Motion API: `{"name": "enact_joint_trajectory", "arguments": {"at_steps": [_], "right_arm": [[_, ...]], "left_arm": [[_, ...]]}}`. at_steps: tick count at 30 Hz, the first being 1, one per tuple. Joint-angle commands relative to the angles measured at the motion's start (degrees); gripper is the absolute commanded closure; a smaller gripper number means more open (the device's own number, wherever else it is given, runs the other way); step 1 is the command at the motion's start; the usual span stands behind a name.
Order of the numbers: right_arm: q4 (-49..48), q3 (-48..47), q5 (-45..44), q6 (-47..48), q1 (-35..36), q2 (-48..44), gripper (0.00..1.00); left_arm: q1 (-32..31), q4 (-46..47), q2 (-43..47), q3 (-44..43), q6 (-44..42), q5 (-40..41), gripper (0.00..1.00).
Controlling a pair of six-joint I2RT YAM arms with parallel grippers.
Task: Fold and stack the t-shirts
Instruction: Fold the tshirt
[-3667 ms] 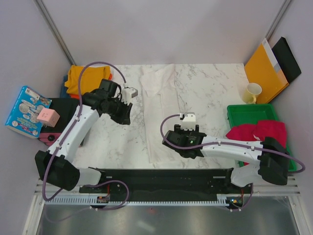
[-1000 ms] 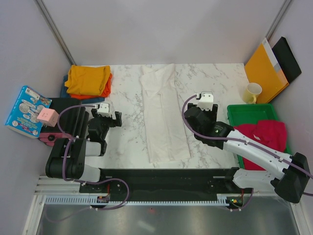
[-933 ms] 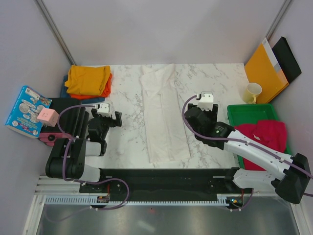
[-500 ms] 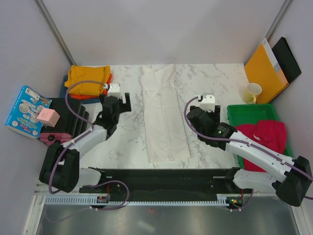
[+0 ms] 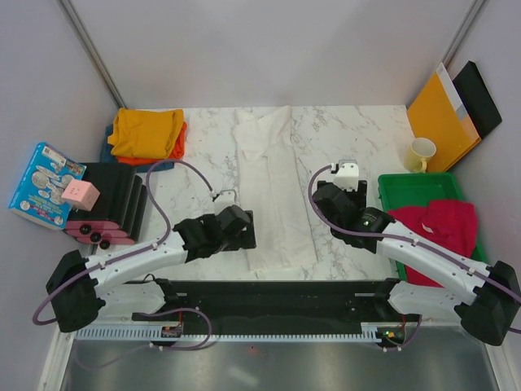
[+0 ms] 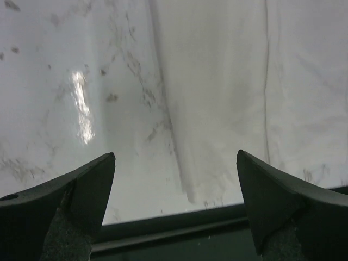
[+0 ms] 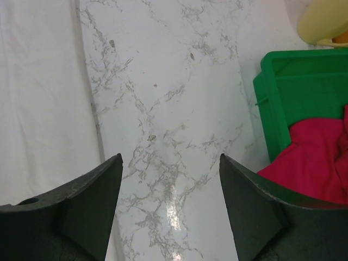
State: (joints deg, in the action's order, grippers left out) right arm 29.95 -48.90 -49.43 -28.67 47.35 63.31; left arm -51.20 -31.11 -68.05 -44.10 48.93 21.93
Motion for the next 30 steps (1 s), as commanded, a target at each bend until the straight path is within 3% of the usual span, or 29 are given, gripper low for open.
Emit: {"name": "enact_joint_trajectory", "arguments": {"at_steps": [1, 5, 7, 8, 10, 13, 18, 30], "right_arm": [[-0.7, 1.9, 2.6, -2.5, -0.2, -2.7, 0.21], [-0.4, 3.8, 3.3, -3.1, -0.2, -4.0, 0.21], [0.0, 4.3, 3.5, -3.3, -0.2, -5.0, 0.21], [0.1, 4.8, 3.6, -3.4, -0.2, -5.4, 0.21], [0.5, 5.5, 3.9, -3.2, -0.2, -6.5, 0.21], [1.2, 5.9, 4.0, -3.2, -0.1, -7.8, 0.21], [1.3, 5.9, 5.1, -3.4, -0.2, -8.4, 0.21], [1.9, 6.1, 6.2, -3.9, -0.2, -8.8, 0.21]], "left_arm": [[-7.9, -6.0, 5.3, 1.2, 14.3, 0.9, 0.00], [-13.8, -6.9, 1.8, 1.0, 17.1, 3.5, 0.00], [-15.5, -6.8, -0.4, 1.0, 19.4, 3.6, 0.23], [-15.7, -6.6, -2.5, 1.1, 20.5, 3.5, 0.44], [-15.8, -6.0, -4.4, 1.3, 21.5, 3.0, 0.54], [-15.8, -5.0, -5.6, 2.3, 23.8, 2.6, 0.54], [-15.9, -2.8, -5.9, 4.8, 26.3, 1.6, 0.44], [-15.8, 3.3, -10.5, 5.5, 24.6, 0.4, 0.43]]}}
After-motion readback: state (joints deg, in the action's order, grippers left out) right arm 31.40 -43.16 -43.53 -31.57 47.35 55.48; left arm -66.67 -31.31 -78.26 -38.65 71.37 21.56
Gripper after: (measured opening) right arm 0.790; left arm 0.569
